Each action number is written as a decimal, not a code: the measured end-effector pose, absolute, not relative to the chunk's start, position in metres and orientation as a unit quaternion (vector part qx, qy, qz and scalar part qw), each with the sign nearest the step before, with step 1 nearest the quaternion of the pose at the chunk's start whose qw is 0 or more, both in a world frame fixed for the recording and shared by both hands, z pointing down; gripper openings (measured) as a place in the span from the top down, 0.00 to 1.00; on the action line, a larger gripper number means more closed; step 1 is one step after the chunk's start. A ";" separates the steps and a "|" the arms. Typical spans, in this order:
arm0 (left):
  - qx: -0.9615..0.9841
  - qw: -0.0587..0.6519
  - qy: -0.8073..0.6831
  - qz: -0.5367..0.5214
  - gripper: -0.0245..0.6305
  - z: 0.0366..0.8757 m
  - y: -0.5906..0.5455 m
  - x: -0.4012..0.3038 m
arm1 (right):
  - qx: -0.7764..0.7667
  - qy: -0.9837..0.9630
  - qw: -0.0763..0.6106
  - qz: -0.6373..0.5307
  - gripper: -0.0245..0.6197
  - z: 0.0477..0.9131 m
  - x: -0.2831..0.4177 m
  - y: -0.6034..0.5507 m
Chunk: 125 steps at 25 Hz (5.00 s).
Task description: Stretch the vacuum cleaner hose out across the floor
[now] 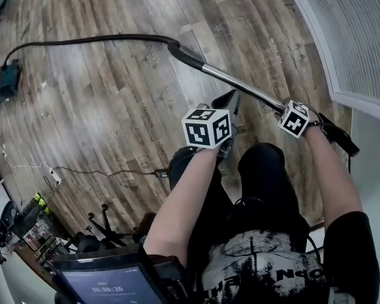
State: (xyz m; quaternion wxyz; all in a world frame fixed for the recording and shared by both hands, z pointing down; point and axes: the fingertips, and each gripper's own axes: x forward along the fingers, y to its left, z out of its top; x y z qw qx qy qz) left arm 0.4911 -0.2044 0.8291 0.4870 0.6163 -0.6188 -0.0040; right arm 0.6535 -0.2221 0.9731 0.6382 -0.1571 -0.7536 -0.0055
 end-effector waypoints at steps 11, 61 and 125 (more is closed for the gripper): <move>0.647 0.397 -0.651 0.017 0.96 0.925 -0.211 0.481 | -0.167 -0.788 0.592 -0.019 0.80 1.191 0.738 -0.247; 0.648 0.346 -0.677 0.046 0.96 0.935 -0.174 0.477 | -0.067 -0.791 0.608 0.000 0.95 1.266 0.768 -0.238; 0.625 0.050 -0.778 -0.049 0.96 0.150 -0.051 0.435 | -0.296 -0.952 -0.033 0.066 0.95 0.152 0.494 -0.147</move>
